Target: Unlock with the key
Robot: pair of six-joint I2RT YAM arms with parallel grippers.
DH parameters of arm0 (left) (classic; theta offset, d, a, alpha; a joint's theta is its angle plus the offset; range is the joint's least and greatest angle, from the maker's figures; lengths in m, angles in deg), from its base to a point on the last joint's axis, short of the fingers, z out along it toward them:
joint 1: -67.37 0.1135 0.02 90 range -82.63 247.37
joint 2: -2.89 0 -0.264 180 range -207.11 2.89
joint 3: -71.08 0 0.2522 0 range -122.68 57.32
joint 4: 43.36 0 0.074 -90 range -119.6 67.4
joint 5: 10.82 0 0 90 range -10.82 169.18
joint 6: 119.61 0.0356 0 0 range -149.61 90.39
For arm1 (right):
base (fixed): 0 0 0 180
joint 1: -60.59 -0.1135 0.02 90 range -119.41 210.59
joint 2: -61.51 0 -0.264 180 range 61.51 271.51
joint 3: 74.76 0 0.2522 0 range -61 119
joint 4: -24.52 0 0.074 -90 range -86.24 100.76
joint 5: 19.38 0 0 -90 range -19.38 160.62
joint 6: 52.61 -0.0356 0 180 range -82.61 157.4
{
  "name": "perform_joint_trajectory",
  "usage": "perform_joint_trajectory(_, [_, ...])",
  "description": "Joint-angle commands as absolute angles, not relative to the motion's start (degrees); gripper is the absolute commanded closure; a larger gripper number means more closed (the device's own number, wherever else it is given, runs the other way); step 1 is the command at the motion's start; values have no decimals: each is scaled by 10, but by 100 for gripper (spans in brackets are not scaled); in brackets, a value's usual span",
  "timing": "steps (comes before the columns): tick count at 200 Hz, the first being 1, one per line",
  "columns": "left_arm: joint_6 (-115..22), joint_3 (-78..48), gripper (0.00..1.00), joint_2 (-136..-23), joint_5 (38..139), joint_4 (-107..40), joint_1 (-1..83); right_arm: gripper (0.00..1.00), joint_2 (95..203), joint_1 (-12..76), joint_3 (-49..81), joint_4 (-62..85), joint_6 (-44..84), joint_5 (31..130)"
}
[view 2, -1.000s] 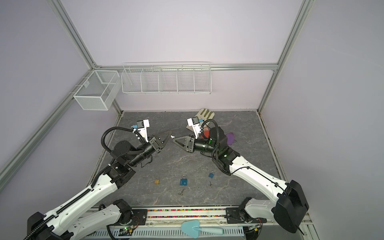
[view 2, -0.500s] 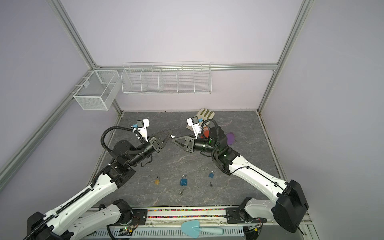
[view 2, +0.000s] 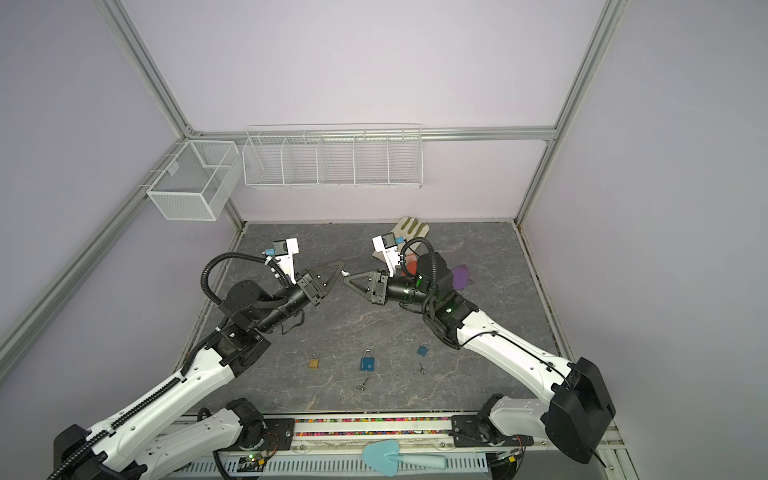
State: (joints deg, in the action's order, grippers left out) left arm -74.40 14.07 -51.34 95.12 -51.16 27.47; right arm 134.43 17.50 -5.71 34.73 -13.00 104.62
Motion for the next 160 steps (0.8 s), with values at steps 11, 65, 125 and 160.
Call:
perform_joint_trajectory(11, [-746,134,100,-506,956,-510,275,87,1342,177,-46,371,-132,1053])
perform_joint_trajectory(65, [-746,141,100,-503,954,-515,275,94,1342,177,-44,367,-131,1056])
perform_joint_trajectory(125, [-729,140,100,-495,946,-502,275,94,1346,178,-39,338,-120,1054])
perform_joint_trajectory(160, [-700,102,74,-488,921,-412,275,94,1345,178,-19,239,-73,1036])
